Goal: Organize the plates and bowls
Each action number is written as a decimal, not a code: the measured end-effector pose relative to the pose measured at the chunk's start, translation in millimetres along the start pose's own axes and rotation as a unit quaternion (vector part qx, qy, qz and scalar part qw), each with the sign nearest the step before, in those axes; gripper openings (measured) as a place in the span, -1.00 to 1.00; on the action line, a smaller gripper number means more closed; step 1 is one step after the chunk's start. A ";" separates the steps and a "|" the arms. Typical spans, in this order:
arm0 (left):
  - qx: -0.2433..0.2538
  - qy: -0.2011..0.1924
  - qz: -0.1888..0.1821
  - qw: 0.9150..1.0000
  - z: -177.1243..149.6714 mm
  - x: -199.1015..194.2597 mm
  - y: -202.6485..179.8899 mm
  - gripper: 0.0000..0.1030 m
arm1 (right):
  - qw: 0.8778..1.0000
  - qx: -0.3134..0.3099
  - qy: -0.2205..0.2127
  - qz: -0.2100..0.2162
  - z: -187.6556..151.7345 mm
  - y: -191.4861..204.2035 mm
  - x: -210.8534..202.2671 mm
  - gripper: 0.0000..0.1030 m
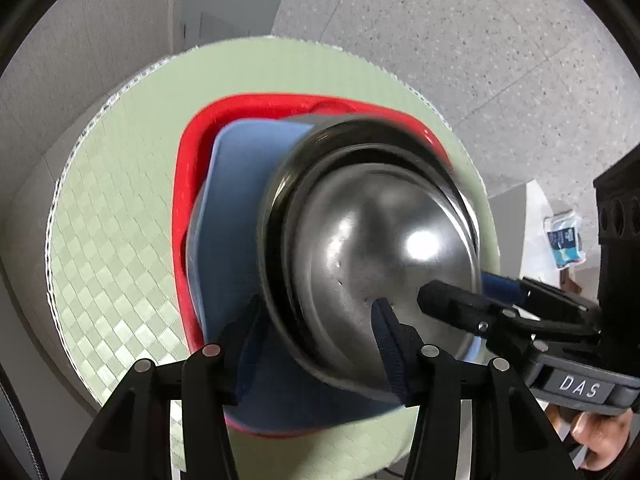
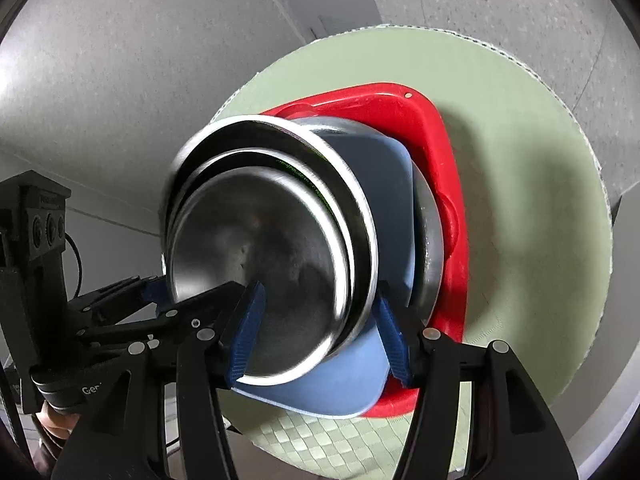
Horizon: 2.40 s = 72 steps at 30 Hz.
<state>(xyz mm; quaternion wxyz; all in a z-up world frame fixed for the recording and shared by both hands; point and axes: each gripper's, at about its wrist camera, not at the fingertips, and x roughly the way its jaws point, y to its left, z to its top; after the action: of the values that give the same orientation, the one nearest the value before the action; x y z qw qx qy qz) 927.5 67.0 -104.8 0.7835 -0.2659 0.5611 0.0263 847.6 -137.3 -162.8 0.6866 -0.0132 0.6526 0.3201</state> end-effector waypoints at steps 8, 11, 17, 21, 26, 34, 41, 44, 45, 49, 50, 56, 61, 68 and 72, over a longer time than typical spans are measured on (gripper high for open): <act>-0.009 -0.010 -0.007 1.000 3.3 -12.2 12.4 -0.04 | 1.000 -0.008 -0.015 -0.014 0.7 7.2 -5.2 0.11; -0.002 -0.025 -0.005 1.000 -6.5 -21.0 12.6 0.06 | 0.999 -0.001 -0.035 -0.015 -6.3 7.0 -11.7 0.11; 0.021 -0.049 -0.005 0.999 -34.0 -43.4 15.8 0.26 | 0.995 0.008 -0.085 -0.044 -27.4 22.9 -32.5 0.12; 0.050 -0.072 -0.014 0.996 -62.7 -68.6 22.3 0.38 | 0.990 0.033 -0.126 -0.058 -57.6 41.5 -47.7 0.20; 0.096 -0.119 -0.007 0.988 -115.1 -113.7 40.3 0.56 | 0.976 0.064 -0.192 -0.086 -113.8 82.2 -66.5 0.37; 0.170 -0.218 0.016 0.961 -228.8 -202.0 68.6 0.74 | 0.945 0.096 -0.287 -0.125 -209.4 165.1 -89.7 0.52; 0.199 -0.299 0.027 0.933 -345.9 -267.7 91.3 0.91 | 0.917 0.106 -0.340 -0.178 -291.7 229.2 -108.1 0.59; 0.203 -0.326 0.031 0.923 -394.2 -285.4 101.0 0.98 | 0.901 0.104 -0.365 -0.208 -332.2 256.3 -115.2 0.61; 0.204 -0.329 0.030 0.922 -408.1 -287.7 103.6 0.98 | 0.897 0.102 -0.371 -0.217 -343.9 263.5 -117.6 0.62; 0.200 -0.350 0.031 0.914 -479.3 -303.6 121.9 0.98 | 0.877 0.085 -0.397 -0.256 -396.1 288.5 -121.3 0.68; 0.196 -0.354 0.035 0.914 -495.9 -306.5 125.8 0.98 | 0.873 0.081 -0.401 -0.265 -409.1 294.4 -121.8 0.70; 0.192 -0.372 0.047 0.907 -595.0 -316.4 142.4 0.99 | 0.858 0.064 -0.420 -0.288 -482.3 318.7 -121.3 0.85; 0.186 -0.376 0.039 0.907 -663.6 -331.4 150.4 0.99 | 0.856 0.069 -0.426 -0.287 -527.9 331.6 -124.8 0.87; 0.197 -0.409 0.046 0.890 -737.6 -363.9 159.5 0.99 | 0.838 0.069 -0.455 -0.293 -582.1 357.0 -136.3 0.99; 0.202 -0.420 0.046 0.884 -765.1 -370.2 169.5 0.99 | 0.826 0.063 -0.471 -0.304 -603.3 370.6 -137.5 0.99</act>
<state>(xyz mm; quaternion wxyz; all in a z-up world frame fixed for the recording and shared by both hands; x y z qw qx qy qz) 71.4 -33.9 -15.0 0.9803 -0.0405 0.1847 0.0574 150.5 -163.8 20.5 0.9723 -0.0150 0.2323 0.0208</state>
